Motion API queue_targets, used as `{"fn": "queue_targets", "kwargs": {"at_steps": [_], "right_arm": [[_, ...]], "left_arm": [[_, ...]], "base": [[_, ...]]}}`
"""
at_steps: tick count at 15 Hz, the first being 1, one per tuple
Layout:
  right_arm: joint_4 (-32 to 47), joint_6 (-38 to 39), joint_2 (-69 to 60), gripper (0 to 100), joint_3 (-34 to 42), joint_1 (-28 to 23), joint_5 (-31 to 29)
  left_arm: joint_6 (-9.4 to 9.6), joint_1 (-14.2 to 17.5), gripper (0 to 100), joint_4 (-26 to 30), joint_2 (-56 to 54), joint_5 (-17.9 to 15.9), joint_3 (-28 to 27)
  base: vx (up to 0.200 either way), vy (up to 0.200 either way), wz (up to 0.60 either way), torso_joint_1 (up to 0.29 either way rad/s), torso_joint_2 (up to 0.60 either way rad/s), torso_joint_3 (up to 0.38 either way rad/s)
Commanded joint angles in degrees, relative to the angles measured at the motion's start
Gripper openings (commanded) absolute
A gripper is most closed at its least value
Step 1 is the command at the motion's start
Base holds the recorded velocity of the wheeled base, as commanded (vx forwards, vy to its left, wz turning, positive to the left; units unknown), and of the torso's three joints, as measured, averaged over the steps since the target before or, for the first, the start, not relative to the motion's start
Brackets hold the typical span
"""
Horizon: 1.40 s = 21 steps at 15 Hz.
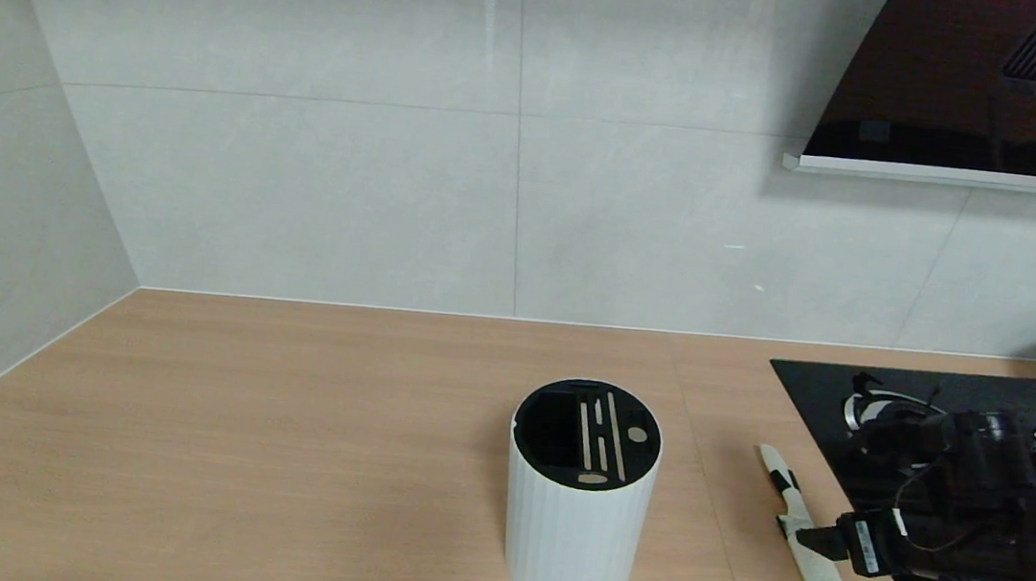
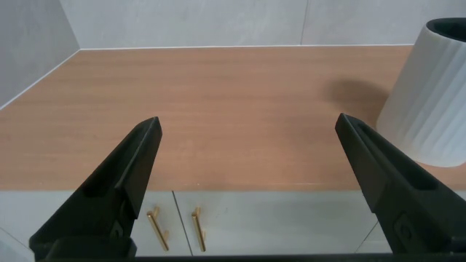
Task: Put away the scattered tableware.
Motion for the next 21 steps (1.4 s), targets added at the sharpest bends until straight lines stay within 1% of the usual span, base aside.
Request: {"fn": "queue_targets", "kwargs": {"at_steps": [1, 6, 10, 21], "right_arm": [[-1.5, 0.0, 9.1, 100, -3.2, 0.1, -0.1], [-1.5, 0.4, 14.7, 100, -7.8, 0.1, 0.0], [-1.5, 2.5, 18.6, 100, -11.7, -0.2, 0.0], [-1.5, 2.6, 21.1, 100, -13.0, -1.2, -0.5]], "left_arm": [[0.00, 0.0, 100, 0.0, 0.1, 0.0, 0.0], [0.00, 0.0, 100, 0.0, 0.1, 0.0, 0.0], [0.00, 0.0, 100, 0.0, 0.1, 0.0, 0.0], [0.00, 0.0, 100, 0.0, 0.1, 0.0, 0.0]], "base": [[0.000, 0.000, 0.00, 0.000, 0.00, 0.000], [0.000, 0.000, 0.00, 0.000, 0.00, 0.000], [0.000, 0.000, 0.00, 0.000, 0.00, 0.000], [0.000, 0.000, 0.00, 0.000, 0.00, 0.000]]}}
